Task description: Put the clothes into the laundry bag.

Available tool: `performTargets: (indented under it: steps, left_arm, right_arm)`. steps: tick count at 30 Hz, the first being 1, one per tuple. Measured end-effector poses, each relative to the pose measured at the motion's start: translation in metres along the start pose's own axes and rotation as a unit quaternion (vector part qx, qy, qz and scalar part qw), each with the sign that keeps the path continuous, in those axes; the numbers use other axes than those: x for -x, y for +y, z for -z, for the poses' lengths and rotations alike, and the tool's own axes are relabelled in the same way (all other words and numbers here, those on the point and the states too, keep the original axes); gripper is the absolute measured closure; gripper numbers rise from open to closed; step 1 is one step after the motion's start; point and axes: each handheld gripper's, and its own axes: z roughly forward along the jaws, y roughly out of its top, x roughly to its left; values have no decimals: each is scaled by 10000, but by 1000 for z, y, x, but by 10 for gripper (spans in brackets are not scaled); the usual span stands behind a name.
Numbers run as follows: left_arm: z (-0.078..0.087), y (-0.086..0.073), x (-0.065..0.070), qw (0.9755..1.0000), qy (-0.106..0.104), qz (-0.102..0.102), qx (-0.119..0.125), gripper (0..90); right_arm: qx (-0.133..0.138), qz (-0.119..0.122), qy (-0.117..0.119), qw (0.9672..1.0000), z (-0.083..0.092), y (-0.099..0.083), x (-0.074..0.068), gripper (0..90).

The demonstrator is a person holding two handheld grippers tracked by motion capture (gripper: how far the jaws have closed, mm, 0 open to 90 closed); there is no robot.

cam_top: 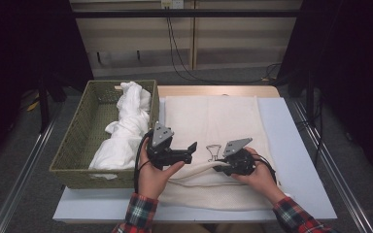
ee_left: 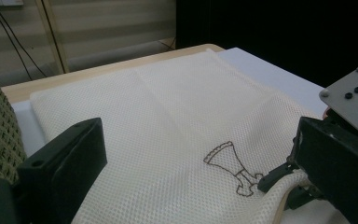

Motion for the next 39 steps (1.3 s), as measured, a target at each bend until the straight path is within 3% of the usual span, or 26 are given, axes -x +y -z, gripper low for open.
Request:
performTargets:
  steps: [5,18,19,24,26,29,39]
  left_arm:
    - [-1,0,0,10000,10,32,5,28]
    - [-2,0,-1,10000,-11,43,2,28]
    - [-2,0,0,10000,-1,32,-29,28]
    - [-3,0,0,10000,-49,28,-11,28]
    - [-3,0,0,10000,-83,26,-7,28]
    - [-3,1,0,10000,-51,17,8,28]
    - [-1,3,-1,10000,-83,28,21,28]
  right_arm:
    - [-156,28,124,9998,-2,6,7,861]
    - [-159,-126,294,9994,-8,30,32,873]
    - [-115,-286,373,9988,-7,35,36,874]
    - [-40,-486,454,9978,-5,42,48,880]
    - [-42,-543,337,9979,-4,47,54,882]
    - [-69,-680,385,9969,-5,51,58,882]
    - [-47,-873,429,9952,-5,60,72,883]
